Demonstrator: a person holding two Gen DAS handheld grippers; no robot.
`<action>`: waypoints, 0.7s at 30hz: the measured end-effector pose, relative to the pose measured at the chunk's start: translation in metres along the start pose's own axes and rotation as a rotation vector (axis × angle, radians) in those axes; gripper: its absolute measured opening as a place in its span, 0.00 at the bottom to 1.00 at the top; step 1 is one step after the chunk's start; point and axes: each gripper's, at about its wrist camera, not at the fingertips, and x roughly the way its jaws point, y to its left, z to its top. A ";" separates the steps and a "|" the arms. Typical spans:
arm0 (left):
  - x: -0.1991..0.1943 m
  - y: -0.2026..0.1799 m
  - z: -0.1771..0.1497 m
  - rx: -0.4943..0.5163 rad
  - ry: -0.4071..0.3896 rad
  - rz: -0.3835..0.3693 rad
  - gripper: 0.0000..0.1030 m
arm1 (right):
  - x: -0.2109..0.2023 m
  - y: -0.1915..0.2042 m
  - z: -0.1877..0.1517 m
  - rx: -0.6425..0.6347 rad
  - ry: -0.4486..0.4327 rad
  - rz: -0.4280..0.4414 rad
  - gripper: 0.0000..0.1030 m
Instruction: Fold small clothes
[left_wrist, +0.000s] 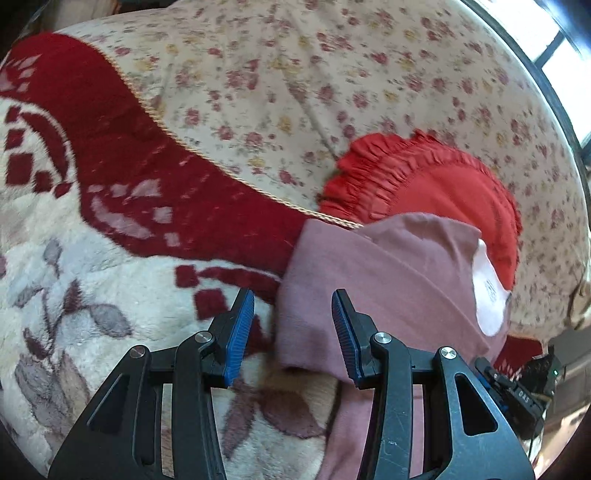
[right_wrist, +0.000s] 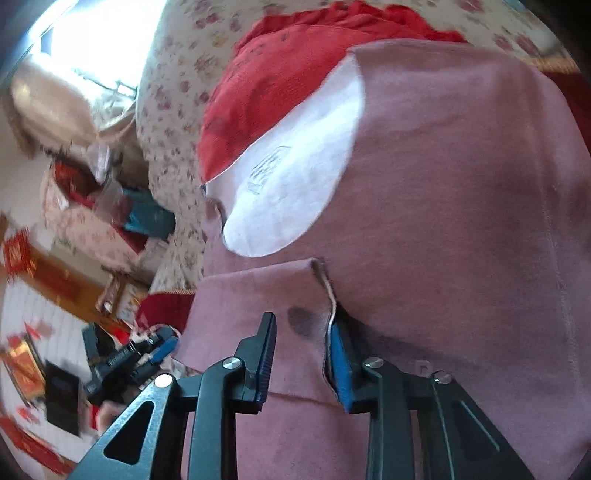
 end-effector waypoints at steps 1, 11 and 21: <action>0.000 0.003 0.000 -0.012 -0.006 0.009 0.41 | -0.003 0.003 0.001 -0.012 -0.018 -0.009 0.11; 0.002 0.007 -0.001 -0.040 -0.013 0.031 0.41 | -0.036 0.044 0.008 -0.114 -0.078 -0.140 0.02; -0.001 0.005 0.000 -0.019 -0.028 0.032 0.41 | -0.096 0.012 0.025 0.004 -0.248 -0.306 0.02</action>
